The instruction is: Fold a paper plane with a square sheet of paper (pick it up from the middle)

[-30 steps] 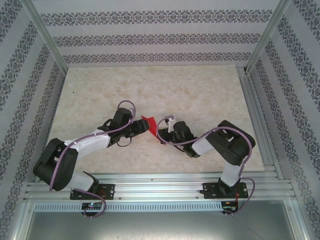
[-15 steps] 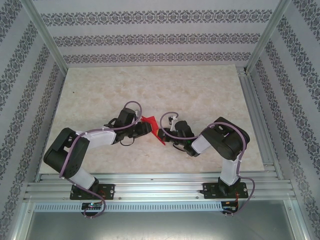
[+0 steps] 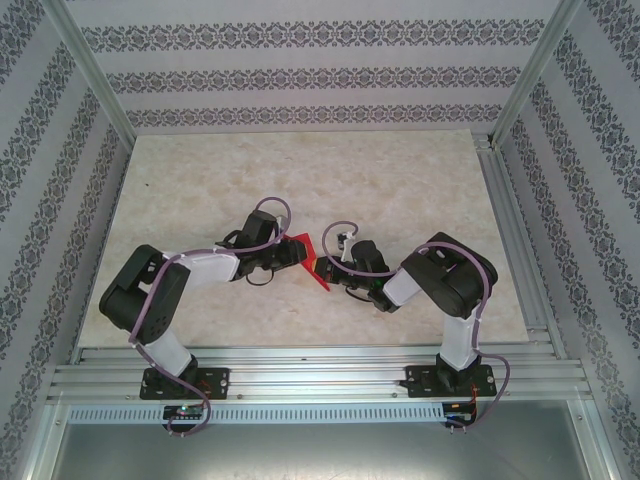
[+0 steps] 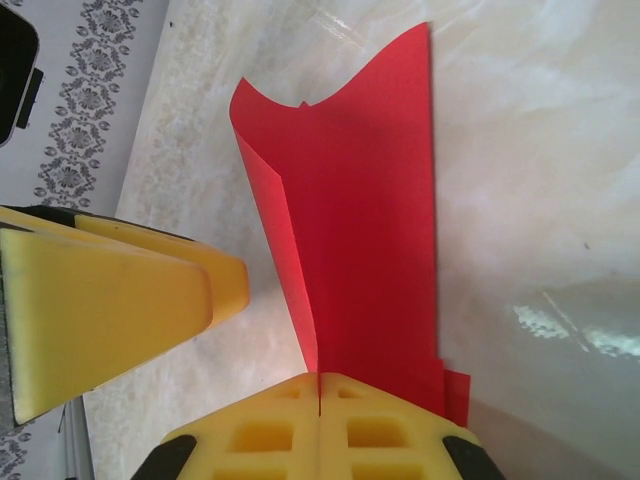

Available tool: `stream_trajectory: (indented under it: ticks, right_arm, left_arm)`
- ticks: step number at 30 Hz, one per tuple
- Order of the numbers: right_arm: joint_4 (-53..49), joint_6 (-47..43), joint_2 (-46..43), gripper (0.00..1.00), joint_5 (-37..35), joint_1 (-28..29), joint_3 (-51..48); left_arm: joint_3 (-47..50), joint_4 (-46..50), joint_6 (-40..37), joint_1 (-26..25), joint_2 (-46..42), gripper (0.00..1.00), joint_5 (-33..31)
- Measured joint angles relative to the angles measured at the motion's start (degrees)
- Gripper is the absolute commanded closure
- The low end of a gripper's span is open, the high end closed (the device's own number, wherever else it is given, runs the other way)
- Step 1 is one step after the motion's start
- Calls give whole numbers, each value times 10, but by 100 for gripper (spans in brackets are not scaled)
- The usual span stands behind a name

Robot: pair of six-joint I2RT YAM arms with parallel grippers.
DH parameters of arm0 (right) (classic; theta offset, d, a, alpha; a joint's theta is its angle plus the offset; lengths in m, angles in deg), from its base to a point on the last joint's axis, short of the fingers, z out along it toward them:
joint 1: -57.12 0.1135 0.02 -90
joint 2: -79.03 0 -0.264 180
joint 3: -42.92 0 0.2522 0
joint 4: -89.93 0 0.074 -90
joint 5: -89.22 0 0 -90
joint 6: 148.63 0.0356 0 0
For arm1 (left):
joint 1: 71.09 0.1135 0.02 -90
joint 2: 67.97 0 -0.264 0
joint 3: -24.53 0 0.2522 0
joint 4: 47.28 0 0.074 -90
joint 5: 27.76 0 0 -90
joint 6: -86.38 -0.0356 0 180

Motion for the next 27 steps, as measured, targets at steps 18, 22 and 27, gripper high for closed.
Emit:
stream_trajectory:
  ticks: [18,22,27]
  right_arm:
    - [6,28,12,100,13,-8,0]
    - [9,32,14,99,17,-10,1]
    - [10,38,16,98,21,-10,3]
  left_arm:
    - [-4,-9,-13,0,6,66,8]
    - [-4,-10,-13,0,1,67,8]
    - [-2,-19,-13,0,-2,67,8]
